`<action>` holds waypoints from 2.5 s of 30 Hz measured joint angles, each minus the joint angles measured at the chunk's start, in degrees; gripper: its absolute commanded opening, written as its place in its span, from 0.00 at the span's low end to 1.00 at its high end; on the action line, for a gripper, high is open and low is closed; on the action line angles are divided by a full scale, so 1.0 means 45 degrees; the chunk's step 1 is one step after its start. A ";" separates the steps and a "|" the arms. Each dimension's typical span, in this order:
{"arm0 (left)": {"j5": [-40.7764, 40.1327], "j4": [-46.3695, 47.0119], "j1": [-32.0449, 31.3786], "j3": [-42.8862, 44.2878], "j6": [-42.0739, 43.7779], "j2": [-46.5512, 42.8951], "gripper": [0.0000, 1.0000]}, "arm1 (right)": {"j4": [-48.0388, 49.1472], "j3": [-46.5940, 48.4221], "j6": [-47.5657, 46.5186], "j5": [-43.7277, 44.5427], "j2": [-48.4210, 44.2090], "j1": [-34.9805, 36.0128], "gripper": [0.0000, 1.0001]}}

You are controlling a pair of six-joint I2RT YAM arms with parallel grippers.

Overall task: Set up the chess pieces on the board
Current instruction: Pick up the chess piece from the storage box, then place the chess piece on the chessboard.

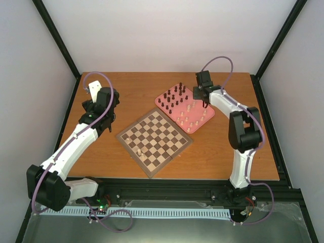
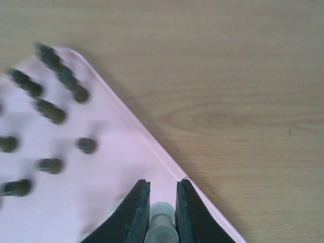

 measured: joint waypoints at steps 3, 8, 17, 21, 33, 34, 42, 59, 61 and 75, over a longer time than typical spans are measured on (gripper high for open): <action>0.0034 -0.0005 0.0000 0.0053 0.0000 0.0019 1.00 | 0.0379 -0.0277 -0.0141 -0.0209 -0.1103 0.0374 0.03; 0.0102 -0.0005 0.0000 0.0078 0.0000 0.0015 1.00 | 0.1103 -0.0257 -0.0544 -0.1384 -0.1904 0.1967 0.03; 0.0277 -0.0005 0.0000 0.0078 -0.0005 -0.0665 1.00 | 0.0903 0.1690 -0.1258 -0.3808 0.0053 0.5770 0.03; 0.0427 -0.0005 0.0000 0.0078 0.0000 -0.1209 1.00 | 0.0272 0.3099 -0.1515 -0.4308 0.1404 0.6727 0.03; 0.0466 -0.0010 0.0000 0.0044 -0.0005 -0.1846 1.00 | -0.1554 0.5275 -0.2103 -0.4575 0.3366 0.8782 0.03; 0.0466 -0.0015 0.0000 0.0044 -0.0005 -0.1846 1.00 | -0.1593 0.5348 -0.2123 -0.4580 0.3415 0.8864 0.03; 0.0466 -0.0024 0.0000 -0.0015 -0.0005 -0.1909 1.00 | -0.1933 0.5532 -0.2205 -0.4575 0.3769 0.9272 0.03; 0.0466 -0.0024 0.0000 -0.0029 0.0000 -0.1923 1.00 | -0.2210 0.6067 -0.2249 -0.4483 0.4522 0.9272 0.03; 0.0466 -0.0024 0.0000 -0.0029 0.0000 -0.1909 1.00 | -0.2254 0.6120 -0.2263 -0.4483 0.4527 0.9272 0.03; 0.0452 -0.0024 0.0000 -0.0029 0.0000 -0.1831 1.00 | -0.2511 0.6479 -0.2448 -0.4614 0.4731 0.9272 0.07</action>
